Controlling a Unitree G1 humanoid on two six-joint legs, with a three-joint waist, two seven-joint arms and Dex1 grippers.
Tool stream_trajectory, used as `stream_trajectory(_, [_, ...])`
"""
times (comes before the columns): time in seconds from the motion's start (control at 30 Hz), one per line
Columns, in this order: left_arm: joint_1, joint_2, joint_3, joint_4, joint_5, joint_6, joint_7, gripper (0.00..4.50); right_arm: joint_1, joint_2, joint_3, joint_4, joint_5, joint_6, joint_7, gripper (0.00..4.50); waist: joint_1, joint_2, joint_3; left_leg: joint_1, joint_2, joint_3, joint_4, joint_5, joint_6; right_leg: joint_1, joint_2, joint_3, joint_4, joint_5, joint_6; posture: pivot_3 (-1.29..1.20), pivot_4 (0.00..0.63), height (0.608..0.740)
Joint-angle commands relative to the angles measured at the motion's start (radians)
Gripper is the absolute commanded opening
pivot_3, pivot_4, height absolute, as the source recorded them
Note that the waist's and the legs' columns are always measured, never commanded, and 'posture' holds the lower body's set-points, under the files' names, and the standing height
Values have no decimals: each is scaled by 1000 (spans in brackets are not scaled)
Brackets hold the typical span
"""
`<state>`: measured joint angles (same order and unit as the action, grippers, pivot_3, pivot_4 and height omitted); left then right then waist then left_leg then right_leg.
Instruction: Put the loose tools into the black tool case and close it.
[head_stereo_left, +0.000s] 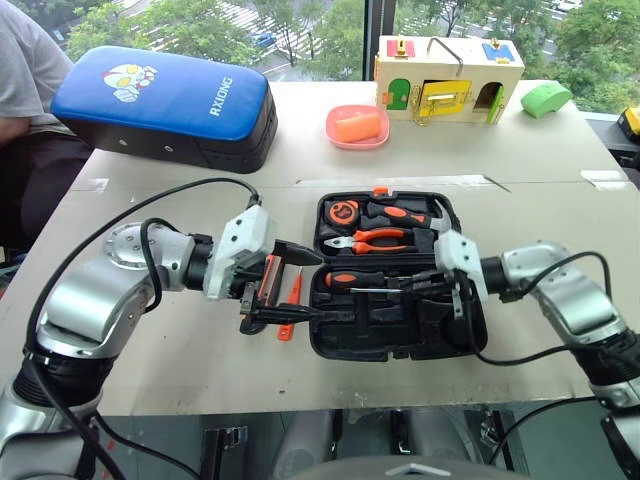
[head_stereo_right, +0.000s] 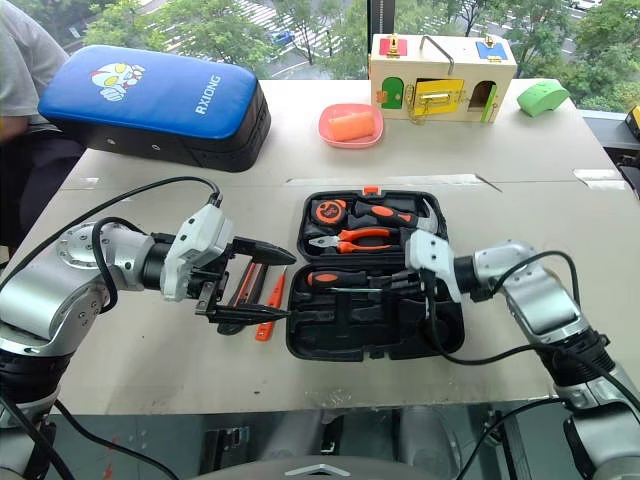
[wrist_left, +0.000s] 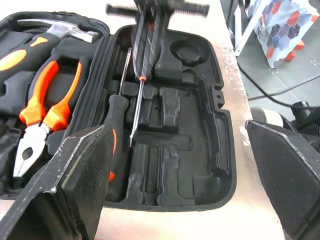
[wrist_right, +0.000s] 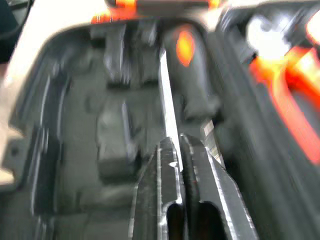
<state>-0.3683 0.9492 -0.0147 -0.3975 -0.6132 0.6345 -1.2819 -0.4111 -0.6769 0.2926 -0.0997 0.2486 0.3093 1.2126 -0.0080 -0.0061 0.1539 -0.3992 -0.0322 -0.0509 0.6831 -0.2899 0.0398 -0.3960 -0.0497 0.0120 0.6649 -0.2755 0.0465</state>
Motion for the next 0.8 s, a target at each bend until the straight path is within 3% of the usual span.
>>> stream_trajectory(0.03, [-23,1,1,-9,-13,8,1,4500,30,-24,44,62,-100,-110,0,53,-2,-1,-1,1,0,0,0,0,0,0,0,0,0,0,0,0,150,735])
stream_trajectory(0.2, [-29,0,0,2,-5,6,-1,4500,39,-12,42,112,-127,-168,-19,53,0,-2,-2,3,0,0,1,0,0,1,0,0,0,0,0,0,150,735])
stream_trajectory(0.33, [-7,6,16,-8,-10,18,14,4500,32,26,-38,26,35,-88,8,53,-1,-4,-3,3,0,0,1,0,0,2,0,0,1,0,0,0,150,735])
stream_trajectory(0.53, [213,18,271,-91,-94,135,154,4500,-34,-5,-148,-92,206,7,62,53,-11,-1,-1,1,1,0,-2,0,0,-2,1,3,1,0,0,0,150,735])
stream_trajectory(0.63, [470,-38,532,-201,-115,210,241,4500,-77,-66,-176,-145,325,137,141,835,-14,1,0,1,1,-1,-3,0,0,-2,1,3,0,0,0,0,150,735])
stream_trajectory(0.73, [668,-112,724,-287,-141,249,297,4500,-104,-92,-184,-170,379,176,184,2331,-3,-1,0,2,1,-2,-6,0,0,-1,0,3,-3,0,0,0,150,735])
stream_trajectory(0.77, [727,-141,777,-312,-148,254,311,4500,-115,-93,-185,-171,384,177,190,3012,2,-1,0,1,1,-3,-6,0,-1,-1,0,2,-3,0,0,0,150,735])
stream_trajectory(0.8, [801,-183,838,-338,-145,254,326,4500,-130,-91,-186,-168,391,181,197,3306,4,-1,0,2,0,-3,-6,0,-1,0,-1,2,-3,0,-1,0,150,735])
